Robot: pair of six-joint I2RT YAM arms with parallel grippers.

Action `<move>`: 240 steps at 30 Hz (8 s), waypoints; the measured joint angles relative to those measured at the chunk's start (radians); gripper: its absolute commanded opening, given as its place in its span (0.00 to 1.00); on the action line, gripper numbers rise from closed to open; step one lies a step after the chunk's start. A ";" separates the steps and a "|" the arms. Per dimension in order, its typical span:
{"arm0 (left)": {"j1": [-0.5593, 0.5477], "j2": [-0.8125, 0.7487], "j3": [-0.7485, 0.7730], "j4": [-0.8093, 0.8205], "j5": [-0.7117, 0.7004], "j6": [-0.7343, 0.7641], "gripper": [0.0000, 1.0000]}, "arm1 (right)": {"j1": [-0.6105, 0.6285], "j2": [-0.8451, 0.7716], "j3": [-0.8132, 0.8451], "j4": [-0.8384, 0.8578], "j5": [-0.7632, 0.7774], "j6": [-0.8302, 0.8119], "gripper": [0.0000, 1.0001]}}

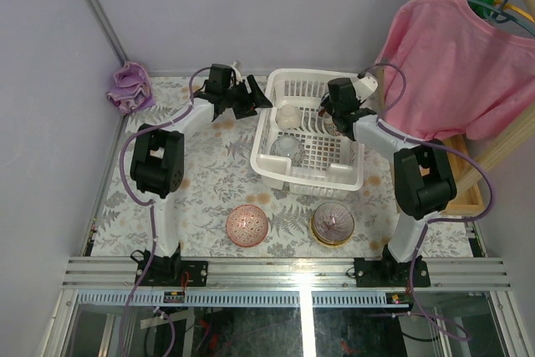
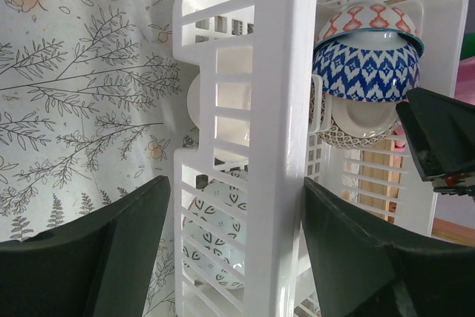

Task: Load the bowls into the dish rack
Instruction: Adjust the bowl in the dish rack.

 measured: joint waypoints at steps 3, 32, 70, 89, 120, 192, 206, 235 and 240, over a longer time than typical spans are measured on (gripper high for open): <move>0.001 0.000 -0.003 0.008 0.006 -0.003 0.69 | -0.006 0.000 -0.012 0.029 0.003 0.019 0.50; 0.006 0.001 -0.017 0.034 0.016 -0.019 0.68 | -0.029 0.066 -0.288 0.665 -0.180 0.240 0.00; 0.018 0.079 0.105 -0.090 -0.030 -0.010 0.28 | -0.097 0.063 -0.130 0.402 -0.879 -0.064 0.00; 0.021 0.157 0.265 -0.197 -0.103 0.048 0.27 | -0.063 0.084 -0.008 0.267 -1.352 -0.255 0.00; 0.016 0.157 0.267 -0.198 -0.116 0.070 0.28 | -0.163 0.211 0.153 0.060 -1.615 -0.417 0.00; -0.010 0.153 0.267 -0.196 -0.151 0.087 0.39 | -0.146 0.145 0.118 -0.492 -1.059 -0.746 0.36; -0.008 0.050 0.257 -0.204 -0.158 0.094 0.49 | -0.166 -0.042 0.187 -0.527 -1.093 -0.663 0.59; -0.029 -0.045 0.019 -0.166 -0.112 0.095 0.26 | 0.031 0.265 0.553 -0.475 -0.562 -0.845 0.63; -0.029 -0.045 0.019 -0.166 -0.112 0.095 0.25 | 0.051 0.305 0.587 -0.474 -0.476 -0.891 0.64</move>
